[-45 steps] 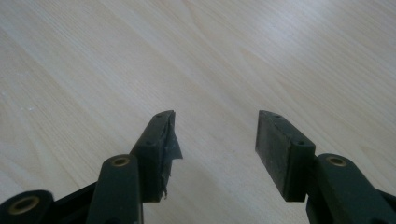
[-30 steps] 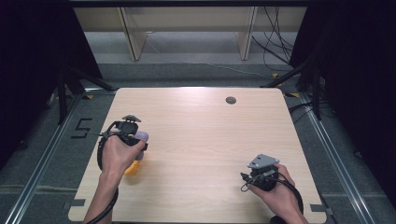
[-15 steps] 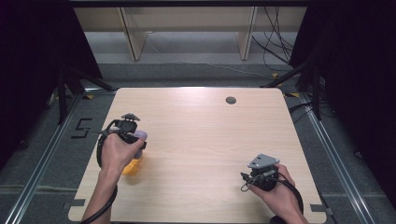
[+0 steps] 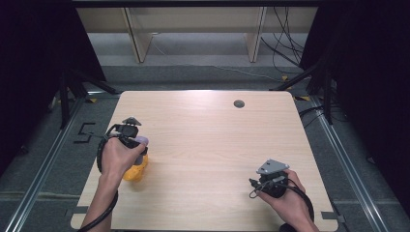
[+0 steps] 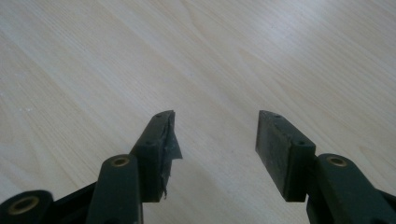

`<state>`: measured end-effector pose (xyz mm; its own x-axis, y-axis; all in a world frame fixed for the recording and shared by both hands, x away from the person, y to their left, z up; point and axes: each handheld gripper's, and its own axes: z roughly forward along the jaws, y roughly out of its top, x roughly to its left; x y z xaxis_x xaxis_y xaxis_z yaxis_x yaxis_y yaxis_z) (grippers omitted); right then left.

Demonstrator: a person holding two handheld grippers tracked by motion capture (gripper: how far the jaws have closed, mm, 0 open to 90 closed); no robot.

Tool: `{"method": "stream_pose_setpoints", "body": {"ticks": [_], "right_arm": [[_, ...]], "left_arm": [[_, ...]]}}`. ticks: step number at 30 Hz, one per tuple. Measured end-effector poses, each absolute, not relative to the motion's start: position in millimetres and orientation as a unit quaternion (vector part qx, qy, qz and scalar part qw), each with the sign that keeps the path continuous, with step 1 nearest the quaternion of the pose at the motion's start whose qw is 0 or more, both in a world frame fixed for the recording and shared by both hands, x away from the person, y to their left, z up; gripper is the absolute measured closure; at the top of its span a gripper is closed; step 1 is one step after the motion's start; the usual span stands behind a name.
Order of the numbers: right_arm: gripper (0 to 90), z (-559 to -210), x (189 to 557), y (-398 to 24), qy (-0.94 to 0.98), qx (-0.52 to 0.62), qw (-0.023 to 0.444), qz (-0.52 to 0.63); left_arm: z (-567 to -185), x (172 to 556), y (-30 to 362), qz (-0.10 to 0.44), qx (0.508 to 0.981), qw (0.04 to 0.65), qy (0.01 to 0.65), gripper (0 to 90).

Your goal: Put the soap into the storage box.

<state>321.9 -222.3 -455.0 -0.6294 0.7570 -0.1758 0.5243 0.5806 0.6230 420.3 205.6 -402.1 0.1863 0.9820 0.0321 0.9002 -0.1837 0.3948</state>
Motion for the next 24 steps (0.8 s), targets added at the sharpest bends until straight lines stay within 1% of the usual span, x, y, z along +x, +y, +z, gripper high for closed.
{"method": "stream_pose_setpoints", "body": {"ticks": [24], "right_arm": [[47.7,-456,322,-222,0.863,0.37,0.214,0.269]], "left_arm": [[-424,425,216,0.111,0.762,0.119,0.627,49.3]]}}
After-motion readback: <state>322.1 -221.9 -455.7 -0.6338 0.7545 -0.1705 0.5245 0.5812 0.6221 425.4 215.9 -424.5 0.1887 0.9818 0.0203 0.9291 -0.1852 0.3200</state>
